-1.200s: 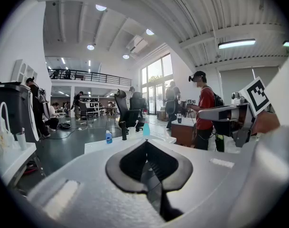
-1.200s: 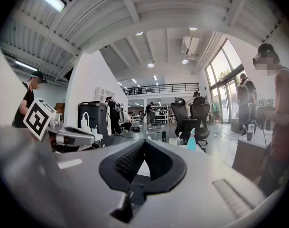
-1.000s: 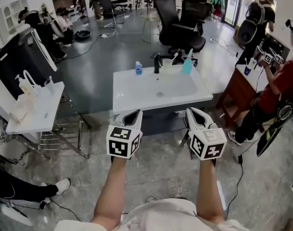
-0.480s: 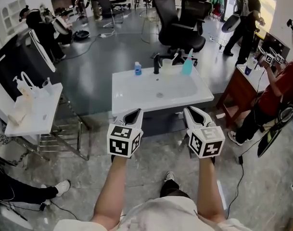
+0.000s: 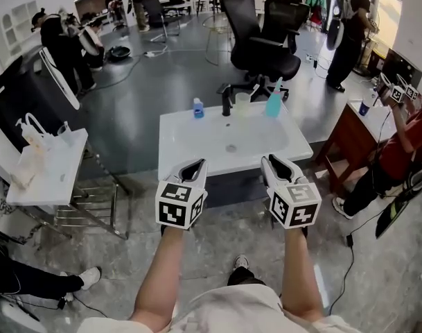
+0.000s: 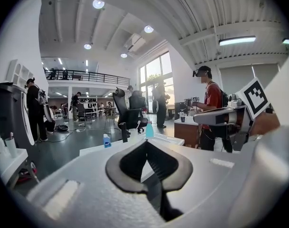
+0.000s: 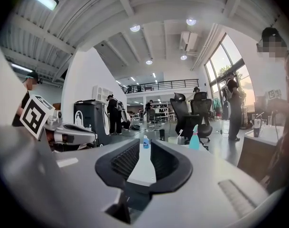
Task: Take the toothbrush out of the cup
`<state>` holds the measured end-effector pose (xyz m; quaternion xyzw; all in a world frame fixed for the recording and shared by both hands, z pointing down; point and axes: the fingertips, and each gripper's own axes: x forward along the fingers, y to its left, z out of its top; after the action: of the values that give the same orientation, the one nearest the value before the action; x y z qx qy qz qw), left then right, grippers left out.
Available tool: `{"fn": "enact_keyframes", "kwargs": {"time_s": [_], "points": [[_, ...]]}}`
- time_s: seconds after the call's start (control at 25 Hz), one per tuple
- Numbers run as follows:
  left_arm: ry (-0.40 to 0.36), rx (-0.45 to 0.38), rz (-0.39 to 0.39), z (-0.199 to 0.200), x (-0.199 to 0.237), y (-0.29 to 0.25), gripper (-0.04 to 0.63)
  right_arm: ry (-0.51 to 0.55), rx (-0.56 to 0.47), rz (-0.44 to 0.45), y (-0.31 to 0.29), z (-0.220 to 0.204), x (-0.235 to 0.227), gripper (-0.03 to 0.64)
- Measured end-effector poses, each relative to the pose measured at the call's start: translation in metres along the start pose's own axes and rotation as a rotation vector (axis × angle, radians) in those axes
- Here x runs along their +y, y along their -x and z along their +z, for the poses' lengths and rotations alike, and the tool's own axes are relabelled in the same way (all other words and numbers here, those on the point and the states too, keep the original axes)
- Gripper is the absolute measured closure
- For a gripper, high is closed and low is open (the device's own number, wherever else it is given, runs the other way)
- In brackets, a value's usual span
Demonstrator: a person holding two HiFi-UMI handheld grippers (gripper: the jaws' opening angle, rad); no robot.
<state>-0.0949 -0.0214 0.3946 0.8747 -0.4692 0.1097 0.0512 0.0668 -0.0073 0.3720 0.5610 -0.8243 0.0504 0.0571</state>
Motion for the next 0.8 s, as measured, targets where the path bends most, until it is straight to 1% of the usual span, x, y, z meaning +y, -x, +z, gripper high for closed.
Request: {"fn": "enact_keyframes", "kwargs": {"time_s": [0.2,0.44,0.6,0.8], "points": [[-0.004,-0.005,0.008,0.013,0.01,-0.037,0.594,-0.005,0.003,0.016,-0.033,0.003,-0.022,0.529],[-0.001,0.004,-0.02,0.023,0.01,-0.076,0.594,-0.008,0.009,0.028,-0.063,0.009,-0.048,0.518],[-0.001,-0.004,-0.001,0.031,0.014,-0.098,0.594,-0.009,0.015,0.039,-0.081,0.011,-0.065,0.512],[0.009,0.01,0.026,0.031,0.02,-0.126,0.594,-0.019,0.02,0.055,-0.101,0.01,-0.089,0.502]]}}
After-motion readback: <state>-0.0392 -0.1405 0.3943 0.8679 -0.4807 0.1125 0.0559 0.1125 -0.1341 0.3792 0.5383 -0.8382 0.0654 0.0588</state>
